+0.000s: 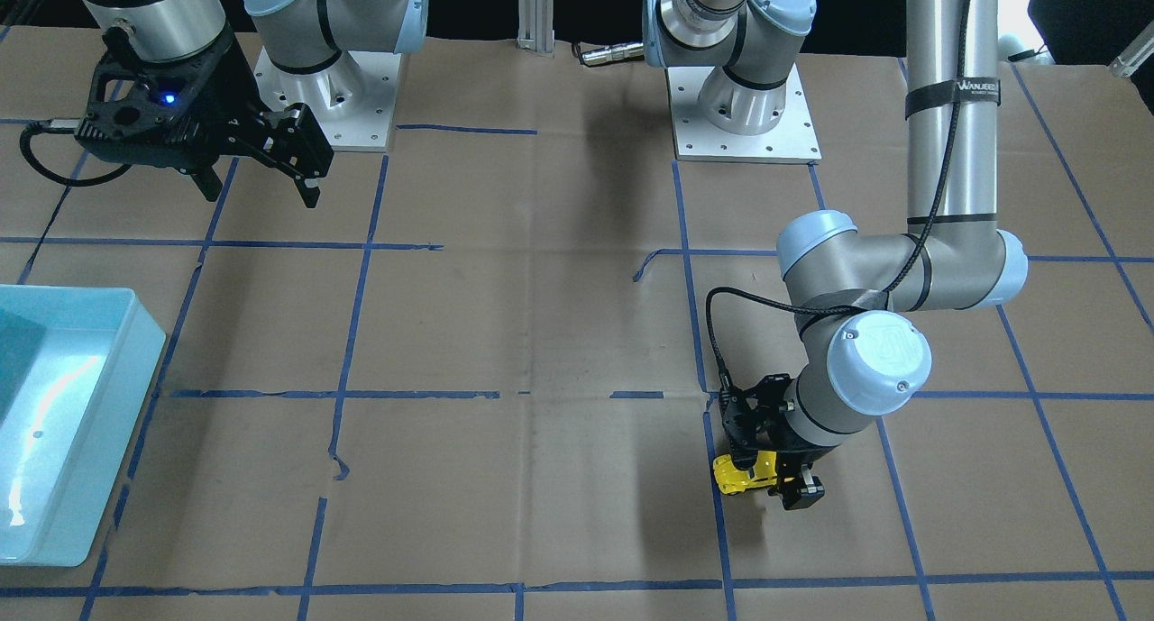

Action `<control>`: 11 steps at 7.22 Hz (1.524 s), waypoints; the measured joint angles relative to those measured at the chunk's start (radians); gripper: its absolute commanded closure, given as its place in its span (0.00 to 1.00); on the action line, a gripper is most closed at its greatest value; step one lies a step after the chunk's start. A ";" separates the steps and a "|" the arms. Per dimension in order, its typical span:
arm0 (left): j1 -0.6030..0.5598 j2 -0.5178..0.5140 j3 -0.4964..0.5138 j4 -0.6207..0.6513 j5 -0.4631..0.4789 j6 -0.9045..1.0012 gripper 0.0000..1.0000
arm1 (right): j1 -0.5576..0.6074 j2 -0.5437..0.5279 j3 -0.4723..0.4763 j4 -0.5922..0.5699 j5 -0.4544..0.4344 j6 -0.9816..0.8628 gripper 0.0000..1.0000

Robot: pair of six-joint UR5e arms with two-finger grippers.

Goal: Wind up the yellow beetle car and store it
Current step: 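Close the left gripper on the yellow car's body, then press the held car down against the table with the left gripper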

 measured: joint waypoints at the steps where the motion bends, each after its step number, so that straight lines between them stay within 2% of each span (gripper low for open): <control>1: 0.000 -0.002 -0.003 0.000 -0.001 -0.002 0.34 | -0.002 0.000 0.001 0.001 0.000 0.000 0.00; 2: 0.000 -0.005 -0.003 0.000 -0.002 -0.002 0.54 | -0.003 -0.001 0.000 0.002 -0.001 0.000 0.00; 3: 0.000 -0.007 -0.002 0.000 -0.002 0.000 0.61 | -0.004 -0.001 -0.001 0.003 -0.001 0.000 0.00; 5: 0.000 -0.009 0.002 0.002 -0.004 0.008 0.97 | -0.005 0.000 -0.001 0.000 0.000 0.000 0.00; 11: -0.003 0.001 0.013 0.032 -0.012 0.138 1.00 | -0.003 -0.001 0.009 0.010 0.008 -0.001 0.00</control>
